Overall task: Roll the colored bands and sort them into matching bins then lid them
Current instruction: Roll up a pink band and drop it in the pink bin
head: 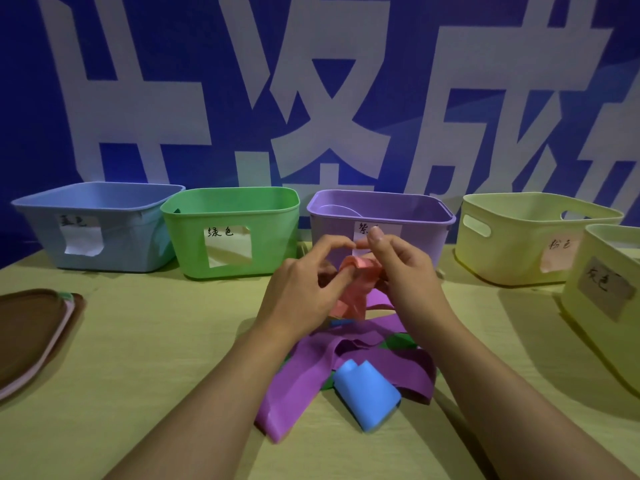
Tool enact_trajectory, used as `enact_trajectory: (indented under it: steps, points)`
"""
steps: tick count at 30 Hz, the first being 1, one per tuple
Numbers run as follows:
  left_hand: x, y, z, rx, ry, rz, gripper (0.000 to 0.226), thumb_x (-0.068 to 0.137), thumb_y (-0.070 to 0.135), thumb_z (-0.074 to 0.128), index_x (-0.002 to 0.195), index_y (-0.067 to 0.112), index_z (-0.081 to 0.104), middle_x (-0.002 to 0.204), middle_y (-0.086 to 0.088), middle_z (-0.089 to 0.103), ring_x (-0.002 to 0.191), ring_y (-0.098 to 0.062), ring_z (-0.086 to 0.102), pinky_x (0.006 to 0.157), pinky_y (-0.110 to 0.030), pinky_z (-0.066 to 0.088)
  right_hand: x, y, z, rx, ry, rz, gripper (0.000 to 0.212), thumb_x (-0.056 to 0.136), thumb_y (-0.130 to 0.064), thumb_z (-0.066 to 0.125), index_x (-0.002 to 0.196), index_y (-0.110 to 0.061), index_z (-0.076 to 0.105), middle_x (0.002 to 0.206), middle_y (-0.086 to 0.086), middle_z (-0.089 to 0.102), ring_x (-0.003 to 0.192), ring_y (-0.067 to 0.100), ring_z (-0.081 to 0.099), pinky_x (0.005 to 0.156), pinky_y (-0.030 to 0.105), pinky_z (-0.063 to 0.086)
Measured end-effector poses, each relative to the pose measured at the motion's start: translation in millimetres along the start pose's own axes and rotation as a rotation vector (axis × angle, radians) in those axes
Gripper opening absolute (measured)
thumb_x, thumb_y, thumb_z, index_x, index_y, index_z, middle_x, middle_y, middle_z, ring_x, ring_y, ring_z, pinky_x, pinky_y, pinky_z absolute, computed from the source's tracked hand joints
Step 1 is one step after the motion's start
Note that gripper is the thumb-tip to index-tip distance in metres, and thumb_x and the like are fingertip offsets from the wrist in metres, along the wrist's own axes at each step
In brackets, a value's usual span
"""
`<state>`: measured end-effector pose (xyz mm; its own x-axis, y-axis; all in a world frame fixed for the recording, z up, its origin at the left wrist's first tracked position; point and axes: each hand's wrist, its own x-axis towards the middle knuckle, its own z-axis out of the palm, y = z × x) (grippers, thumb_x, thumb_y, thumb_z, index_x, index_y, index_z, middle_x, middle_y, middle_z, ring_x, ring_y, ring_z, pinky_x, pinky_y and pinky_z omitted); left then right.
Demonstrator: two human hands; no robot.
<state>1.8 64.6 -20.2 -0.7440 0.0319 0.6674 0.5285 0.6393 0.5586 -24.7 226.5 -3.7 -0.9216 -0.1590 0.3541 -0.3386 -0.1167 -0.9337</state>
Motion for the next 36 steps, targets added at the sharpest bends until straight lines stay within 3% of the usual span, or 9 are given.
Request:
enact_trajectory:
  steps: [3,7,11,14,17,23,27,32,36]
  points:
    - [2,-3,1,-0.031,0.070,0.001,0.018,0.098,0.045,0.061,0.114,0.037,0.062,0.087,0.008,0.075,0.081,-0.009,0.073,0.070,-0.040,0.061,-2,0,1,0.046,-0.057,-0.010,0.045,0.086,-0.044,0.065,0.108,-0.005,0.072,0.099,0.023,0.074,0.088,0.028,0.071,0.084,0.039,0.060]
    - [9,-8,3,-0.127,0.178,-0.062,0.006,0.096,0.017,0.070,0.100,0.022,0.069,0.098,0.010,0.065,0.090,-0.007,0.066,0.081,-0.035,0.057,-2,1,0,-0.011,-0.135,-0.026,0.038,0.082,-0.028,0.076,0.114,-0.009,0.070,0.103,0.009,0.078,0.098,0.018,0.075,0.083,0.026,0.060]
    - [12,-2,2,-0.316,0.164,-0.172,0.014,0.095,0.010,0.068,0.097,0.024,0.072,0.088,0.008,0.072,0.083,-0.009,0.068,0.079,-0.031,0.056,2,9,0,-0.173,-0.131,-0.086,0.029,0.086,-0.017,0.080,0.113,-0.017,0.069,0.101,-0.002,0.078,0.098,0.013,0.073,0.086,0.026,0.059]
    - [19,8,0,-0.372,0.216,-0.159,0.021,0.095,0.010,0.067,0.089,0.030,0.070,0.082,0.012,0.072,0.078,-0.006,0.066,0.076,-0.025,0.054,4,8,-4,-0.213,-0.102,-0.139,0.022,0.088,-0.022,0.079,0.109,-0.018,0.073,0.099,-0.006,0.078,0.095,0.014,0.072,0.085,0.029,0.059]
    - [32,22,-5,-0.433,0.281,-0.160,0.015,0.098,0.008,0.065,0.095,0.023,0.068,0.086,0.009,0.072,0.082,-0.002,0.067,0.080,-0.025,0.055,8,9,-9,-0.185,-0.087,-0.116,0.018,0.088,-0.023,0.079,0.103,-0.015,0.074,0.096,-0.004,0.078,0.086,0.014,0.072,0.080,0.032,0.060]
    - [53,44,-18,-0.420,0.305,-0.172,0.011,0.098,0.020,0.068,0.106,0.028,0.067,0.098,0.001,0.077,0.091,-0.011,0.073,0.080,-0.032,0.060,6,11,-1,-0.132,-0.197,-0.100,0.026,0.090,-0.012,0.077,0.114,-0.011,0.067,0.103,0.002,0.078,0.100,0.015,0.074,0.092,0.033,0.059]
    - [63,65,-35,-0.360,0.333,-0.130,0.008,0.099,0.020,0.067,0.102,0.027,0.066,0.095,0.004,0.075,0.087,-0.004,0.071,0.075,-0.020,0.055,4,12,0,-0.263,-0.223,-0.062,0.015,0.091,-0.018,0.077,0.103,-0.011,0.073,0.096,0.004,0.079,0.093,0.019,0.075,0.092,0.045,0.059]
    - [72,91,-65,-0.312,0.355,-0.082,0.007,0.099,0.024,0.068,0.101,0.029,0.065,0.101,0.000,0.074,0.095,-0.014,0.072,0.086,-0.044,0.062,-1,-9,-4,-0.390,-0.277,-0.082,0.024,0.091,-0.025,0.078,0.084,-0.004,0.068,0.073,0.008,0.072,0.069,0.012,0.060,0.075,0.044,0.055]
    - [71,111,-86,-0.359,0.358,-0.060,0.013,0.099,0.021,0.068,0.104,0.032,0.065,0.099,0.003,0.076,0.095,-0.014,0.074,0.084,-0.046,0.063,-20,-38,-6,-0.327,-0.340,-0.033,0.037,0.092,-0.023,0.076,0.086,0.010,0.059,0.065,0.010,0.062,0.058,0.014,0.057,0.059,0.033,0.053]
